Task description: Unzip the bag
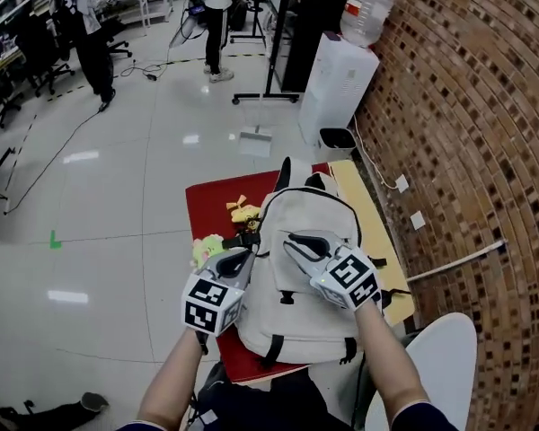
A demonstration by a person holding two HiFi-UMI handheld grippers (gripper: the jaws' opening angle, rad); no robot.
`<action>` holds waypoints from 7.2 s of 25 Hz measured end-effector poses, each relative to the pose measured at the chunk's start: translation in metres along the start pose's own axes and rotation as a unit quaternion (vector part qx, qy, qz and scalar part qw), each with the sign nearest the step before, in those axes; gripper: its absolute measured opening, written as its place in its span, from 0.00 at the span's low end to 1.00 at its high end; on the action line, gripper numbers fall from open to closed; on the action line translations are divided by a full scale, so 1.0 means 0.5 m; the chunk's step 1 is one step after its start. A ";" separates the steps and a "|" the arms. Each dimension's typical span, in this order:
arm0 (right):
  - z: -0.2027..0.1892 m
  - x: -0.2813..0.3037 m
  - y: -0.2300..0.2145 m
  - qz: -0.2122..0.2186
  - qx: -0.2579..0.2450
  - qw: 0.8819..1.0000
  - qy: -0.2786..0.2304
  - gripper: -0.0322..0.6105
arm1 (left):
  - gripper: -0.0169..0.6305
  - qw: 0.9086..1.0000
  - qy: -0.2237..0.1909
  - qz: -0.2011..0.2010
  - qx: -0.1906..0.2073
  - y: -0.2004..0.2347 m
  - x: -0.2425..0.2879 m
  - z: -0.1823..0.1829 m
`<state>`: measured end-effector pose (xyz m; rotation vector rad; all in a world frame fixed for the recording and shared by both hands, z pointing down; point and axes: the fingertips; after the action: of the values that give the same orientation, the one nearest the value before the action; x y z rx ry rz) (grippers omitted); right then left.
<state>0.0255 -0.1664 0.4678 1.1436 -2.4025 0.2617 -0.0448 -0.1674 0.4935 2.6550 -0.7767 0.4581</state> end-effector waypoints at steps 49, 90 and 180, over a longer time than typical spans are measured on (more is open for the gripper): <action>-0.089 0.285 -0.215 0.050 0.081 0.995 0.035 0.09 | 0.18 0.980 0.166 0.108 -0.016 0.080 0.134 -0.127; -0.168 0.158 -0.426 -0.064 0.296 0.953 -0.035 0.08 | 0.05 0.968 0.227 0.091 0.051 0.155 0.264 -0.068; -0.406 0.007 -0.468 0.312 -0.390 0.846 0.189 0.08 | 0.20 0.929 0.312 0.042 0.194 0.103 0.568 -0.036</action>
<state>0.2703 -0.2443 0.6408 -0.0703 -2.0906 -0.2654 0.1492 -0.3304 0.6328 2.5462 -0.6363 1.5231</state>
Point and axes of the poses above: the fingertips, and each gripper's own axes: x forward along the fingers, y to its left, z out of its top, and after that the axes turned 2 degrees about x, right-handed
